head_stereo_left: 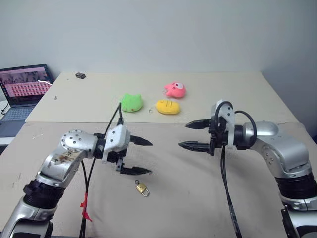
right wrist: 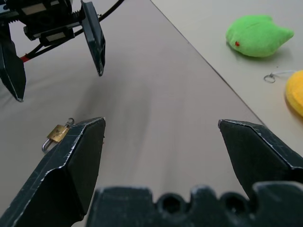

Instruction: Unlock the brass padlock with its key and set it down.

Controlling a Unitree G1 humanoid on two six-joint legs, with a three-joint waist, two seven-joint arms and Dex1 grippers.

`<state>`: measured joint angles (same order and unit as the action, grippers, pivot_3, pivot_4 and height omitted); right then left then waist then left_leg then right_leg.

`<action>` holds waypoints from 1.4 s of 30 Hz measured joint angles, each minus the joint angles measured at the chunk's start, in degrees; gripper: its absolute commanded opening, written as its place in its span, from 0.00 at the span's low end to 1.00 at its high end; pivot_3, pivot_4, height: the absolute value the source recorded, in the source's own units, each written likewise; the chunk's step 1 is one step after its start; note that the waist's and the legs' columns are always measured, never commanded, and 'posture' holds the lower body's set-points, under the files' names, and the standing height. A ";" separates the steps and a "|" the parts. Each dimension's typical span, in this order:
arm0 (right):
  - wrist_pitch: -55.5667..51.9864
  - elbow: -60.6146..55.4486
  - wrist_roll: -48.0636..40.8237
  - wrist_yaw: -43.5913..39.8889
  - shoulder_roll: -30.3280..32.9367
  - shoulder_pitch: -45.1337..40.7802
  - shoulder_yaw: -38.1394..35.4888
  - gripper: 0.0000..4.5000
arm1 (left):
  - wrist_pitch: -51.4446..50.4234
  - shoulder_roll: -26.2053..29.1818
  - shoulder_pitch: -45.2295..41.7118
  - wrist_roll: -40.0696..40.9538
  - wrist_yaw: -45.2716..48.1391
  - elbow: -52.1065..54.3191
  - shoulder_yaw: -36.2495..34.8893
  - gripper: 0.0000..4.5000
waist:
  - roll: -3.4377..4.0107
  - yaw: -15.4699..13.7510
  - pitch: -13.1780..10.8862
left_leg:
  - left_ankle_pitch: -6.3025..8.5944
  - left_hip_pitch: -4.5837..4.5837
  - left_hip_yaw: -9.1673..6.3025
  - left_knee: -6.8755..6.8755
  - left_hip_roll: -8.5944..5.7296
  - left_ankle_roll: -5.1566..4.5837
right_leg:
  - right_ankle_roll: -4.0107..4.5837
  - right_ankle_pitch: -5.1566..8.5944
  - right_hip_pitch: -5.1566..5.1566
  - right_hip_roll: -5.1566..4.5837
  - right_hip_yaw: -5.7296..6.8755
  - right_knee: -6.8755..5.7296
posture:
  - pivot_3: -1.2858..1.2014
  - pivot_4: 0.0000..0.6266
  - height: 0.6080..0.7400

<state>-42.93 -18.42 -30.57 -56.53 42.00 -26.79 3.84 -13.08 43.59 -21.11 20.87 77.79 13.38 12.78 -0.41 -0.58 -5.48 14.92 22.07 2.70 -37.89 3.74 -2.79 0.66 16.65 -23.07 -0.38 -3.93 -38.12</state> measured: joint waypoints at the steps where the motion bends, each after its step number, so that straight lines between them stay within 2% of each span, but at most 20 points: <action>1: 0.00 -0.92 0.00 0.54 0.37 1.47 -0.54 1.00 | 4.08 -0.14 0.15 -2.15 1.82 -1.35 2.20 0.99 | 0.00 -0.10 0.00 | 0.00 0.00 0.00 0.00 0.00 0.00 | 0.00 0.00 0.00 0.01 0.00 -0.01 | 0.52 0.24 0.37; 4: -0.04 -2.54 -0.02 1.75 0.76 4.24 -1.61 1.00 | 12.00 -1.06 0.46 -5.96 5.22 -5.52 6.27 0.99 | 0.01 -0.08 0.00 | 0.00 0.11 0.00 -0.01 0.00 -0.01 | 0.01 0.00 -0.08 0.02 -0.01 0.00 | 0.52 0.24 0.37; 9: -0.84 -5.66 -0.28 3.76 1.78 7.00 -4.39 1.00 | 20.31 -3.35 -1.45 -9.32 8.70 -13.37 8.95 0.99 | 0.00 -0.04 0.00 | 0.02 0.14 0.00 -0.02 0.00 -0.03 | 0.01 0.00 -0.07 0.01 -0.02 0.04 | 0.52 0.24 0.37; 17: -3.61 -9.45 -2.23 7.10 3.85 8.45 -7.58 1.00 | 28.96 -3.45 -3.14 -10.67 13.95 -21.09 10.82 0.99 | 0.02 0.15 0.01 | 0.03 0.09 0.00 -0.01 0.01 -0.05 | 0.00 0.01 -0.06 0.04 -0.02 0.01 | 0.52 0.24 0.37; 25: -4.49 -9.92 -2.32 9.18 4.61 8.38 -7.84 1.00 | 32.00 -1.93 -2.74 -10.45 14.53 -21.90 12.51 0.99 | 0.02 0.10 0.01 | 0.03 0.11 0.00 -0.01 0.01 -0.05 | -0.02 0.01 -0.06 0.03 -0.03 0.02 | 0.52 0.24 0.37; 28: -4.65 -9.92 -2.33 9.36 4.61 7.96 -7.80 1.00 | 32.54 -2.10 -2.51 -11.41 14.35 -23.42 12.96 0.85 | 0.03 0.09 0.01 | 0.03 0.10 -0.01 -0.01 0.01 -0.05 | -0.01 0.01 -0.07 0.03 -0.02 0.01 | 0.52 0.24 0.37; 32: -4.69 -9.91 -2.33 9.40 4.69 7.35 -7.76 1.00 | 34.29 -2.62 -2.87 -13.34 14.18 -25.64 13.58 0.50 | 0.11 -0.01 0.06 | 0.02 0.04 0.00 -0.01 0.00 -0.05 | -0.02 0.01 0.00 0.01 -0.03 0.01 | 0.52 0.24 0.37; 36: -4.68 -9.90 -2.27 9.35 4.89 7.24 -7.57 1.00 | 34.43 -2.87 -3.16 -13.83 14.37 -26.67 14.03 0.20 | 0.34 -0.60 0.19 | -0.10 -0.02 0.00 -0.04 -0.06 -0.18 | -0.35 0.04 0.09 -0.06 -0.03 0.01 | 0.52 0.24 0.37; 42: -4.67 -9.87 -2.10 9.33 5.80 7.24 -7.44 1.00 | 31.06 -3.94 -3.32 -13.92 13.31 -26.71 13.18 0.18 | 0.37 -0.46 0.20 | -0.26 0.00 0.04 -0.07 -0.04 -0.37 | -0.65 0.10 0.07 -0.06 -0.04 0.00 | 0.52 0.24 0.37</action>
<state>-47.60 -28.29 -32.67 -47.20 47.79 -19.55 -3.60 17.98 39.64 -24.43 6.95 91.09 -13.33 25.96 -0.04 -1.04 -5.27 14.66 22.08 2.74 -37.97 3.70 -3.16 0.01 16.75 -23.00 -0.44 -3.97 -38.12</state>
